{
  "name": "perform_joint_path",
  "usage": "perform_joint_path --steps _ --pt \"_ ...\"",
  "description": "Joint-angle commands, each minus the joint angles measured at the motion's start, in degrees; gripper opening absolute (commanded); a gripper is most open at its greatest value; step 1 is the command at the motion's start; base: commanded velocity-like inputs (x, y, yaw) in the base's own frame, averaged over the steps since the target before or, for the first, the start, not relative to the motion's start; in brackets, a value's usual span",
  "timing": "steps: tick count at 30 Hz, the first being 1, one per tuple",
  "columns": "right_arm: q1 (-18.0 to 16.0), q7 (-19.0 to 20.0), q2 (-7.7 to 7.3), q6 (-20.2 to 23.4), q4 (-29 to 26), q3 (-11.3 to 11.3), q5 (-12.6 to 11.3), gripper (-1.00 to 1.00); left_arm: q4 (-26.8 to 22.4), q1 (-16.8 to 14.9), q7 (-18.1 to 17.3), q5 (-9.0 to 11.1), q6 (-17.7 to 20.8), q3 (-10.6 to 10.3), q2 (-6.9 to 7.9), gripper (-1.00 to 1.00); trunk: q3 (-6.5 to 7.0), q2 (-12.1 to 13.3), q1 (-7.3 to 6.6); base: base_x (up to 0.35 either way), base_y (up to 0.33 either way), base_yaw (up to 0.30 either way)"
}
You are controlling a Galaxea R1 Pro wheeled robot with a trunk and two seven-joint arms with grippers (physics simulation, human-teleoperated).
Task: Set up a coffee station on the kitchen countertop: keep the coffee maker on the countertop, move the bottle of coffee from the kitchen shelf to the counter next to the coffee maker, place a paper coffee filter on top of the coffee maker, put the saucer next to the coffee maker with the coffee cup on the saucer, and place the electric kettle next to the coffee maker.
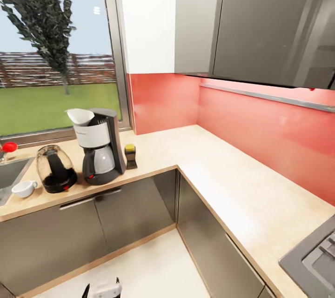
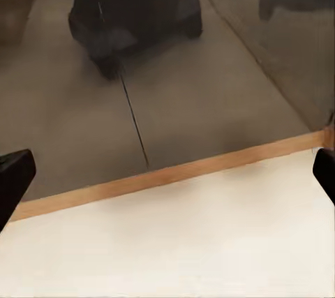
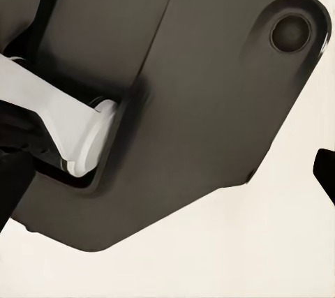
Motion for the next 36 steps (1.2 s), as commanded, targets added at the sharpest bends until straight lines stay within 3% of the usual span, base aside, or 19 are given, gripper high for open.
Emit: perform_joint_path --steps 1,7,11,15,18,19,22,25,28,30,36 --pt "0.03 0.31 -0.01 -0.05 -0.37 -0.50 0.34 1.00 2.28 0.13 -0.62 0.42 -0.34 -0.50 0.02 1.00 -0.10 -0.12 0.00 -0.300 0.000 0.000" --pt "0.00 0.30 0.05 -0.05 -5.67 -0.75 0.10 1.00 16.86 0.54 -3.56 0.79 0.00 -0.27 0.07 1.00 -0.12 -0.12 0.00 -0.091 0.000 0.013" --pt "-0.03 0.31 0.21 -0.09 -6.46 -0.82 -0.18 1.00 21.89 0.55 -3.61 0.93 0.39 -0.14 -0.01 1.00 -0.28 -0.12 0.00 -0.004 0.000 0.163" --pt "-0.05 0.31 0.11 -0.07 -6.60 -0.93 -2.91 1.00 27.45 0.64 -3.77 0.88 1.61 -0.18 -0.76 1.00 -0.49 -0.12 0.00 0.000 0.000 0.215" --pt "-0.05 0.24 -0.08 -0.07 -6.55 -0.95 -5.37 1.00 28.79 0.64 -6.20 0.98 7.98 0.03 -0.84 1.00 -0.64 -0.12 0.00 0.000 0.000 0.221" --pt "-0.05 0.23 -0.14 -0.08 -6.54 -0.91 -6.34 1.00 29.01 0.64 -10.00 1.25 13.49 0.15 -0.87 1.00 -0.70 -0.12 0.00 0.000 0.000 0.221" --pt "-0.05 0.22 -0.15 -0.12 -6.44 -0.82 -7.04 1.00 29.12 0.64 -16.13 2.87 20.17 0.22 -0.81 1.00 -0.86 -0.12 0.00 0.000 0.000 0.221" --pt "-0.05 0.18 -0.34 -0.14 -6.37 -0.79 -7.19 1.00 29.19 0.68 -17.95 4.87 21.83 0.23 -0.46 1.00 -1.02 -0.12 0.00 0.000 0.000 0.222" --pt "-0.05 0.16 -2.07 -0.14 -6.23 -0.78 -7.62 1.00 29.41 1.38 -18.29 6.46 22.16 0.30 0.06 1.00 -1.19 -0.12 0.00 0.000 0.000 0.222" --pt "-0.05 0.19 -2.56 -0.14 -6.19 -0.78 -9.88 1.00 29.48 1.80 -18.28 7.90 22.18 0.26 0.18 1.00 -1.31 -0.12 0.00 0.000 0.000 0.221" --pt "-0.05 0.16 -2.79 -0.14 -6.18 -0.78 -11.39 1.00 29.51 2.04 -18.04 8.83 22.19 0.30 0.87 1.00 -1.66 -0.12 0.00 0.000 0.000 0.221"
